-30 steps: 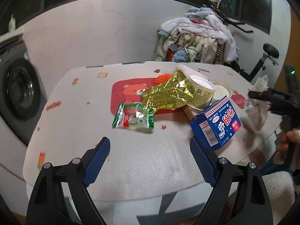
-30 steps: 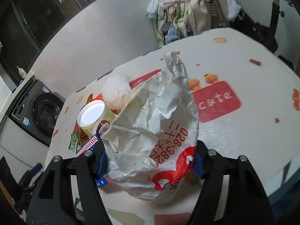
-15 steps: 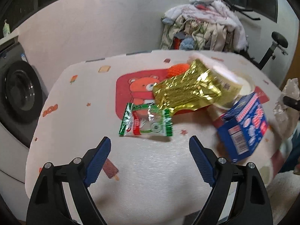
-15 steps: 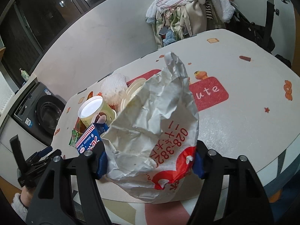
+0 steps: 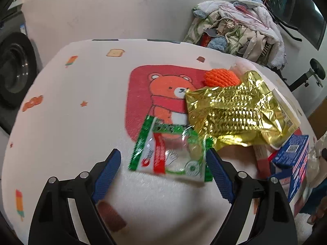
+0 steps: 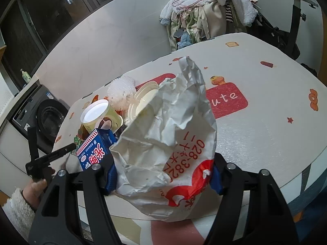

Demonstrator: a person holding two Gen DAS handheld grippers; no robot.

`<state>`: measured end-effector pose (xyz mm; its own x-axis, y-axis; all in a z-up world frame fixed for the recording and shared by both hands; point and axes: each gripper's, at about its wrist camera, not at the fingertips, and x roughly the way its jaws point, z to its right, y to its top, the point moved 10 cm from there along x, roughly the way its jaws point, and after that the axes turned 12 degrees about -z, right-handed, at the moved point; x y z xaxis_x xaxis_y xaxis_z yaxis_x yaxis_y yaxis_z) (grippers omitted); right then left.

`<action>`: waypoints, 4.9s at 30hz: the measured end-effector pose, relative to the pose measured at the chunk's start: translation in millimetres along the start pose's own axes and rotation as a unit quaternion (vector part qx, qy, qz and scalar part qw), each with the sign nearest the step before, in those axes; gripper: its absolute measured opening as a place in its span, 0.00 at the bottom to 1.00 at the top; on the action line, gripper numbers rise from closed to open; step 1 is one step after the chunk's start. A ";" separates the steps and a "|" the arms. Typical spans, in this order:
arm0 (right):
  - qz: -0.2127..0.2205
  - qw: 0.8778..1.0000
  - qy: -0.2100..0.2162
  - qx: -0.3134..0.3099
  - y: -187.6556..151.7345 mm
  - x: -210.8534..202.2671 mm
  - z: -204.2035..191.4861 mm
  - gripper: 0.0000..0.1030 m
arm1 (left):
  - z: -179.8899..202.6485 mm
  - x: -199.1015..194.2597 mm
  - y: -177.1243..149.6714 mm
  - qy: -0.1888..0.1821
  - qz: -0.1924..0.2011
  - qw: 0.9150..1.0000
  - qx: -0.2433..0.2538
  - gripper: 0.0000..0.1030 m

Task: Collect trash
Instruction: 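Lift the white bag with the right tool while the left tool grasps the green snack packet, then drop the white bag into the brown bin with the right tool while the left tool carries the green packet, then open the left tool over the brown bin to drop the green packet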

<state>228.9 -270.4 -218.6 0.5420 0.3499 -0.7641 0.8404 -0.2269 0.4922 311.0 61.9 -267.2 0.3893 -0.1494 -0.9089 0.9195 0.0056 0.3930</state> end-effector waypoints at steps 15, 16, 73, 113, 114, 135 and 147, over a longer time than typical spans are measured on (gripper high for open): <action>0.001 1.000 -0.005 -0.013 -4.4 -6.8 -6.3 0.67 | -7.3 -18.1 -13.7 -0.002 -0.010 1.000 0.014 0.06; 0.001 1.000 -0.002 -0.014 -5.4 -8.8 -8.0 0.67 | -5.2 -23.3 -16.1 -0.006 -0.007 1.000 0.019 0.03; -0.059 0.995 0.036 -0.071 -115.1 -31.7 -71.4 0.67 | 114.3 -122.3 -174.6 -0.114 0.042 0.980 0.160 0.38; -0.062 0.991 -0.036 -0.113 -197.4 -2.4 -61.7 0.94 | 133.7 -73.5 -267.8 -0.095 -0.014 0.971 0.217 0.38; -0.055 0.991 -0.041 -0.114 -194.9 -3.7 -60.1 0.94 | 134.9 -72.1 -268.3 -0.096 -0.017 0.971 0.218 0.38; -0.023 0.992 -0.070 -0.099 -185.0 -8.1 -42.1 0.95 | 125.9 -75.0 -248.6 -0.047 0.026 0.981 0.188 0.87; -0.001 0.987 -0.052 -0.152 -163.8 -17.0 -68.7 0.95 | 76.3 -106.6 -208.7 -0.013 0.086 0.991 0.099 0.89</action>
<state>82.1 -176.8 -257.6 0.5498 0.2524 -0.7963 0.8120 0.0622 0.5804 73.6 1.1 -241.7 0.5358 -0.1890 -0.8229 0.8101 -0.1596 0.5641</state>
